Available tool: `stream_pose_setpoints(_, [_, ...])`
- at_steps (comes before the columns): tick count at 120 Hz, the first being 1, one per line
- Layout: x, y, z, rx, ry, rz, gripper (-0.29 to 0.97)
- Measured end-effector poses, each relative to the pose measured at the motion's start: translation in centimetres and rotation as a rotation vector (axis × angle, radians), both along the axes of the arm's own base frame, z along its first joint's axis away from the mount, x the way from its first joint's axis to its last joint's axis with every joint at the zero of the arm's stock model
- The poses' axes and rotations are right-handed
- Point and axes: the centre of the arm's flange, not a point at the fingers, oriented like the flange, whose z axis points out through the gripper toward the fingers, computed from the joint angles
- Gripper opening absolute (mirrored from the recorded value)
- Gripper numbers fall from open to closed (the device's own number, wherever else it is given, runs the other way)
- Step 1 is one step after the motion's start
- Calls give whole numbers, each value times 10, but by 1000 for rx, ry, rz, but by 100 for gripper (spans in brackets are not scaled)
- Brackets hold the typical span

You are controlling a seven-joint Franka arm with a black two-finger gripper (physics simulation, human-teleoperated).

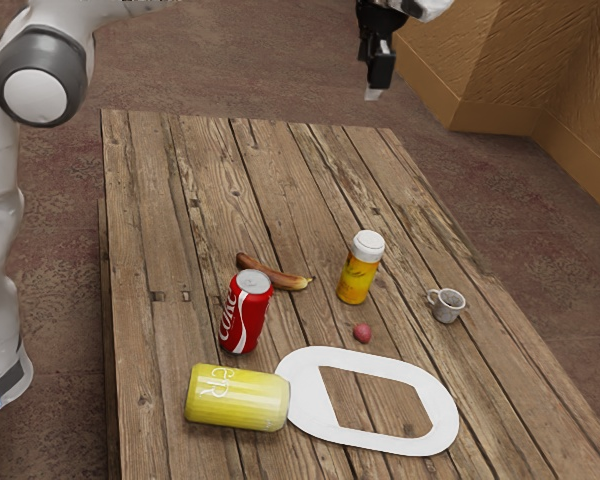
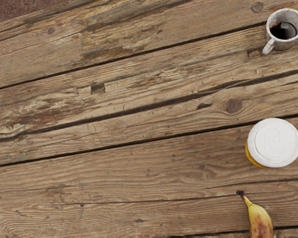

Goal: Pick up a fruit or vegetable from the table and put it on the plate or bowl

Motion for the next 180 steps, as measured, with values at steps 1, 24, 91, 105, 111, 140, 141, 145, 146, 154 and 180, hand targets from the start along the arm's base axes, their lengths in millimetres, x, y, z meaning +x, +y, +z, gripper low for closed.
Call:
stream_pose_setpoints(1, [1,2,-2,2,4,5,68])
stream_pose_setpoints(24, [24,16,-45,19,99,61,68])
stream_pose_setpoints(91, [49,-26,-146,-207,220,468,68])
stream_pose_setpoints(105, [37,-28,-172,-237,220,590,68])
stream_pose_setpoints(111, [38,-33,-175,-247,201,639,68])
stream_pose_setpoints(140, [55,-43,-193,-298,137,869,68])
stream_pose_setpoints(141, [56,-43,-193,-300,135,876,68])
stream_pose_setpoints(145, [57,-45,-194,-307,128,901,68])
stream_pose_setpoints(146, [57,-46,-194,-309,127,906,68])
stream_pose_setpoints(154, [57,-67,-197,-313,124,927,68])
stream_pose_setpoints(180, [63,-98,-221,-315,141,1032,68])
